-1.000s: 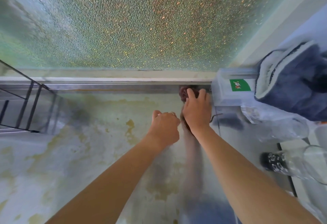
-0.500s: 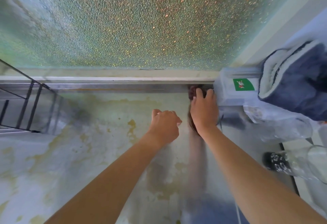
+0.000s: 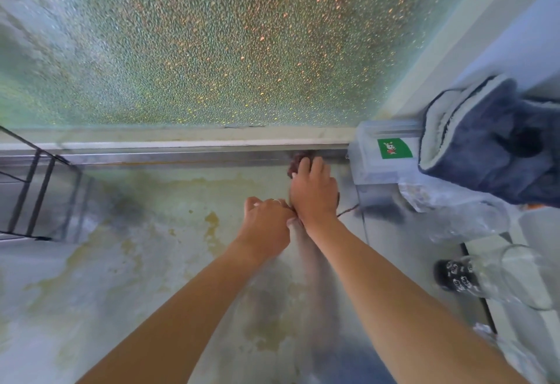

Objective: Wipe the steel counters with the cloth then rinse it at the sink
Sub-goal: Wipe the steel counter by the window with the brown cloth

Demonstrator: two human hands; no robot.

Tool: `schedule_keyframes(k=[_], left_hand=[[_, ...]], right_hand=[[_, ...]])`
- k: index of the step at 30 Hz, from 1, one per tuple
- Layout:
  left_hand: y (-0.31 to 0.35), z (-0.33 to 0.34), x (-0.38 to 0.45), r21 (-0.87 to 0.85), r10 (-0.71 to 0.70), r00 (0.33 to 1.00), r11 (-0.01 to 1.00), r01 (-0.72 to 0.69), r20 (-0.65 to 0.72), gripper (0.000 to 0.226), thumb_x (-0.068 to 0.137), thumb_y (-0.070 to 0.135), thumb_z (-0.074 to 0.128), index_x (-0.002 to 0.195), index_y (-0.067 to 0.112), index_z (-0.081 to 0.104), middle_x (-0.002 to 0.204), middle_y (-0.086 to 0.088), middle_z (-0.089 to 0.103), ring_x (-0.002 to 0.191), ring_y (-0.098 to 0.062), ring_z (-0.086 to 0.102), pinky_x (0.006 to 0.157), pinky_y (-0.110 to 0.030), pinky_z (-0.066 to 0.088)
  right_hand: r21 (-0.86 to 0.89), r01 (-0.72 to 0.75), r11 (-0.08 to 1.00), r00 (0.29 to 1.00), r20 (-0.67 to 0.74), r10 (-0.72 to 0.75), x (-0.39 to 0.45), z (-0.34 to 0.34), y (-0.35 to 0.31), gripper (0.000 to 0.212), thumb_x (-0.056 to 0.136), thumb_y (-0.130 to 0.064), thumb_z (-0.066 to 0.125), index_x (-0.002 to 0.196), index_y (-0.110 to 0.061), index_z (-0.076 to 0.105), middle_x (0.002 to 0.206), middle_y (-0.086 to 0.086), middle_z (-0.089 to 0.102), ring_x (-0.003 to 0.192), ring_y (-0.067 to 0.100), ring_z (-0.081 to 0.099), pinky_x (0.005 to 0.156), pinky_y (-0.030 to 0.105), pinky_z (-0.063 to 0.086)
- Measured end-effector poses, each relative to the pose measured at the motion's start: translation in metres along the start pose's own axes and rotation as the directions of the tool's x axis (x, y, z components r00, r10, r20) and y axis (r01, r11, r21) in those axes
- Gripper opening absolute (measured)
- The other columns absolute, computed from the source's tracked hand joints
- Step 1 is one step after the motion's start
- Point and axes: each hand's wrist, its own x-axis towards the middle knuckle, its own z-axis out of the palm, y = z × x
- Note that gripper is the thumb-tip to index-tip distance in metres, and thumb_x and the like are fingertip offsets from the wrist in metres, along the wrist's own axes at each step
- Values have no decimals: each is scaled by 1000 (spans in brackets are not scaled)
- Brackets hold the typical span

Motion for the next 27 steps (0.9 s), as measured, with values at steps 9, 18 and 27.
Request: schedule_keyframes(k=[9,18,27], left_hand=[[-3,7,-2,3,-11,1000,1000,11,-23,24,84,13,44,90,30,60,105,8,62,103,-16,58,100,-41,29],[-4,13,-2,-7,-18,999,1000,17,-49,42,79,10,49,108,37,62,125,17,58,117,-8,53,95,-39,20],[-3,13,-2,7,-12,998,1000,12,-63,47,80,12,49,116,39,61,126,18,58,118,-8,53,91,-38,17]], right_hand=[[-10,-133,991,975,177,133,16,-17,-17,40,101,-14,47,135,6,47,130,19,49,114,33,55,83,34,53],[-8,-265,964,961,73,265,-16,-6,13,45,104,-37,55,129,0,55,115,16,61,95,28,66,65,31,57],[120,-507,853,860,132,493,20,4,-1,49,106,-22,50,144,7,40,138,23,52,107,32,67,76,34,58]])
